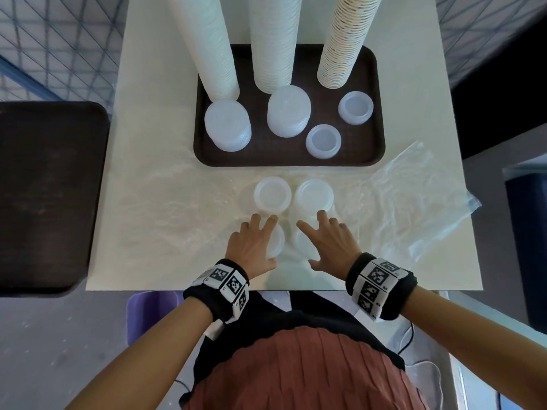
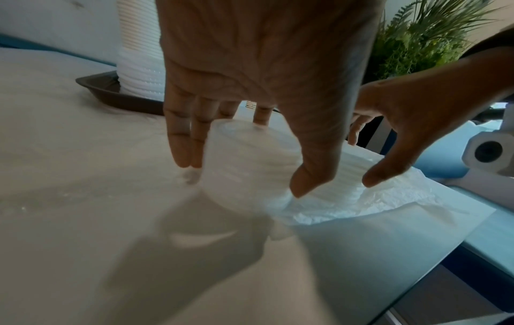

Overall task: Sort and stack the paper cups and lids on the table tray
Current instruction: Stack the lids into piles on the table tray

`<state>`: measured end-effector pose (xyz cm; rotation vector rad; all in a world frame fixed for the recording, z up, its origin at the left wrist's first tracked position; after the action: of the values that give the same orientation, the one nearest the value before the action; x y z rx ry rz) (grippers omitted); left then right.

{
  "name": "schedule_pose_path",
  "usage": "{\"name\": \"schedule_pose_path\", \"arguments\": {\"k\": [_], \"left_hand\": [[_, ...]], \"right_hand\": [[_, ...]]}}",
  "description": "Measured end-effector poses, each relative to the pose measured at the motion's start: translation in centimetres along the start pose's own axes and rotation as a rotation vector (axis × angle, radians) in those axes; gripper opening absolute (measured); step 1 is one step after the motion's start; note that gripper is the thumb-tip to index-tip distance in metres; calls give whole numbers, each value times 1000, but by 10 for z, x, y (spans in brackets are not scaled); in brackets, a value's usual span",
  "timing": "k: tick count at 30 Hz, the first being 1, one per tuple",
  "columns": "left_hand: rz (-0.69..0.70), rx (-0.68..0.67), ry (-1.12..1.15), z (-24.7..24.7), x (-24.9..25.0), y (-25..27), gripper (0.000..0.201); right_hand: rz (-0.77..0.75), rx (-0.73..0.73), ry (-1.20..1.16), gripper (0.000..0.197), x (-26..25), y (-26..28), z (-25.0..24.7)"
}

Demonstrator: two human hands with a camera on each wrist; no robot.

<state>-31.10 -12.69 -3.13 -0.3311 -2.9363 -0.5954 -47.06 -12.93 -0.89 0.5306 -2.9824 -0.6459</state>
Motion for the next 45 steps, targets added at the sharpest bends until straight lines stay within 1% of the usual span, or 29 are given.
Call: {"name": "schedule_pose_path", "arguments": {"k": [3, 6, 9, 13, 18, 21, 31, 37, 45], "left_hand": [[27, -11, -12, 1, -2, 1, 83], [54, -21, -28, 3, 0, 1, 88], [76, -26, -46, 5, 2, 1, 86], [108, -27, -76, 6, 1, -1, 81], [132, -33, -70, 7, -1, -3, 84], [135, -29, -53, 7, -2, -3, 82], [137, -13, -44, 8, -4, 1, 80], [130, 25, 42, 8, -13, 6, 79], [47, 58, 262, -1, -25, 14, 80]], "right_hand": [[-15, -13, 31, 81, -1, 2, 2], [-17, -17, 67, 87, -2, 4, 4], [11, -34, 51, 91, -3, 2, 11], [46, -39, 21, 85, -4, 0, 17], [75, -27, -23, 83, -8, 1, 22], [91, -6, -75, 80, -8, 1, 25], [111, 43, -175, 81, -2, 4, 27], [119, 73, -277, 82, 2, 12, 27], [183, 107, -483, 81, 24, 24, 13]]}}
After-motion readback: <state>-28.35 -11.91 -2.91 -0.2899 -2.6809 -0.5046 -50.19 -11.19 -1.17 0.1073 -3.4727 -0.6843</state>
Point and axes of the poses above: each hand's wrist, its own y-axis away from the middle knuckle, its own z-axis out of the palm, x = y × z, the point moved 3 cm from there along -y, towards the middle knuckle, and after that the axes turned 13 degrees about x, right-handed, at the moved point
